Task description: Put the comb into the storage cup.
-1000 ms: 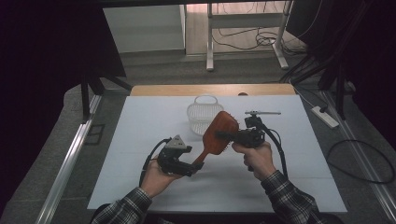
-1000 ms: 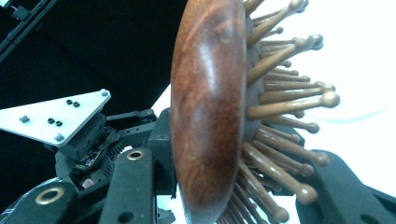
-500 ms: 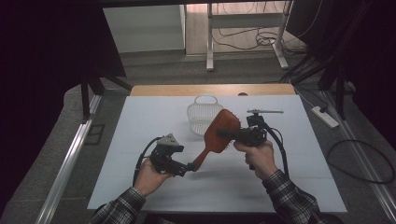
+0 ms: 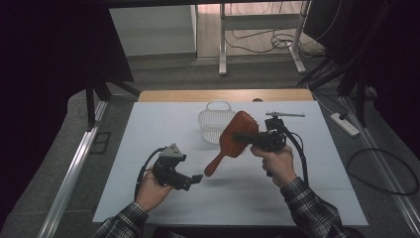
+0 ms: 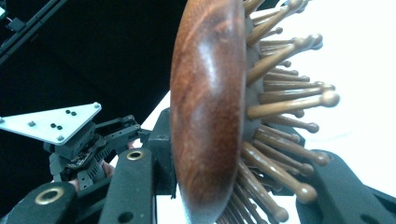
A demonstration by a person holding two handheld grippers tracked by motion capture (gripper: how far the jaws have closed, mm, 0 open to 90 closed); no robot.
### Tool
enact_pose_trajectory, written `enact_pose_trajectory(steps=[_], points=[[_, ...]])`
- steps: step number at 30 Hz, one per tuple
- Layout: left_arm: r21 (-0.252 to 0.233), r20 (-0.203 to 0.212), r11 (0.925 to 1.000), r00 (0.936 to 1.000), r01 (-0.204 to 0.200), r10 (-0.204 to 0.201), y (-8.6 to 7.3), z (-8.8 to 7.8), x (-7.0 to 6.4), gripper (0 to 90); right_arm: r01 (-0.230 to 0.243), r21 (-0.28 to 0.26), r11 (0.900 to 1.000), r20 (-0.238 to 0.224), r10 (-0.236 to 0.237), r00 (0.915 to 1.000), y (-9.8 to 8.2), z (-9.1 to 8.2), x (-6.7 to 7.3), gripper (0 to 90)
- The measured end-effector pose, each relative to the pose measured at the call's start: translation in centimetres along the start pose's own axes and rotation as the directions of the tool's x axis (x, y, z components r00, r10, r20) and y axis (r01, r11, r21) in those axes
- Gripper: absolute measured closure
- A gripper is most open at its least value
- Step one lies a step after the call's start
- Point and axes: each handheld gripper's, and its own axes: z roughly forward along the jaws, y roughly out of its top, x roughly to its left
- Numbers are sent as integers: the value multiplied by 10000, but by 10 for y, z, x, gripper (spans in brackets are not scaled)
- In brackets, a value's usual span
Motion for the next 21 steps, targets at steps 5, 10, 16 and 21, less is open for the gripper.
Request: enact_pose_trajectory(steps=[5, 10, 16, 21], points=[[-132, -223, 9999, 9998, -17, 14, -5, -5, 1, 16, 17, -35, 10000, -9, -17, 10000, 4, 0, 0, 551], [-254, -437, 9996, 9990, -130, 118, -10, -11, 2, 10, -57, -146, 9999, -54, 56, 10000, 8, -1, 0, 551], [-323, -500, 9995, 9987, 62, -78, -16, -17, 3, 2, -77, -227, 9997, -28, 77, 10000, 15, -3, 0, 551], [-384, -601, 9991, 9980, 166, -189, -21, -22, 4, 0, -44, -279, 9996, -16, 44, 10000, 21, -4, 1, 551]])
